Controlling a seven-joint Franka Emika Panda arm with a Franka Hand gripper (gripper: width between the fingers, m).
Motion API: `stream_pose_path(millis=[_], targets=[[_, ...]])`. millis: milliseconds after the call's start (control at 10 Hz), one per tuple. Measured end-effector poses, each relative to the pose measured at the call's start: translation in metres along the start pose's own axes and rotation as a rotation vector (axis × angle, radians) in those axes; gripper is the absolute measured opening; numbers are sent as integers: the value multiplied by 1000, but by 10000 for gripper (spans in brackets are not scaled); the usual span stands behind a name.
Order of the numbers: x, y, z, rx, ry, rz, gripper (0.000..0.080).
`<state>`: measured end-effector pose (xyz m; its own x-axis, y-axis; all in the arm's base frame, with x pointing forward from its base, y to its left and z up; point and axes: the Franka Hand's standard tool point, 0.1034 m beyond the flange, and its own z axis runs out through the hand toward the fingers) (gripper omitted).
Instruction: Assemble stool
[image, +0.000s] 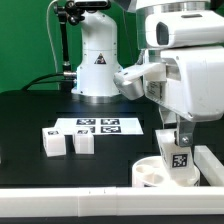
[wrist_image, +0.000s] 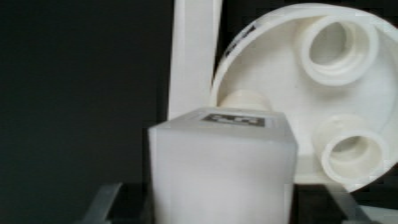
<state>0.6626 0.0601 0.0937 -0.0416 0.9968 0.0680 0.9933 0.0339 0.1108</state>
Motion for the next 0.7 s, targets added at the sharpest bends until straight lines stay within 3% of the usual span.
stream_pose_path(millis=[600,700], targets=[[2,0,0,0,4,336,350],[3,-2,0,-11,12,443,350]])
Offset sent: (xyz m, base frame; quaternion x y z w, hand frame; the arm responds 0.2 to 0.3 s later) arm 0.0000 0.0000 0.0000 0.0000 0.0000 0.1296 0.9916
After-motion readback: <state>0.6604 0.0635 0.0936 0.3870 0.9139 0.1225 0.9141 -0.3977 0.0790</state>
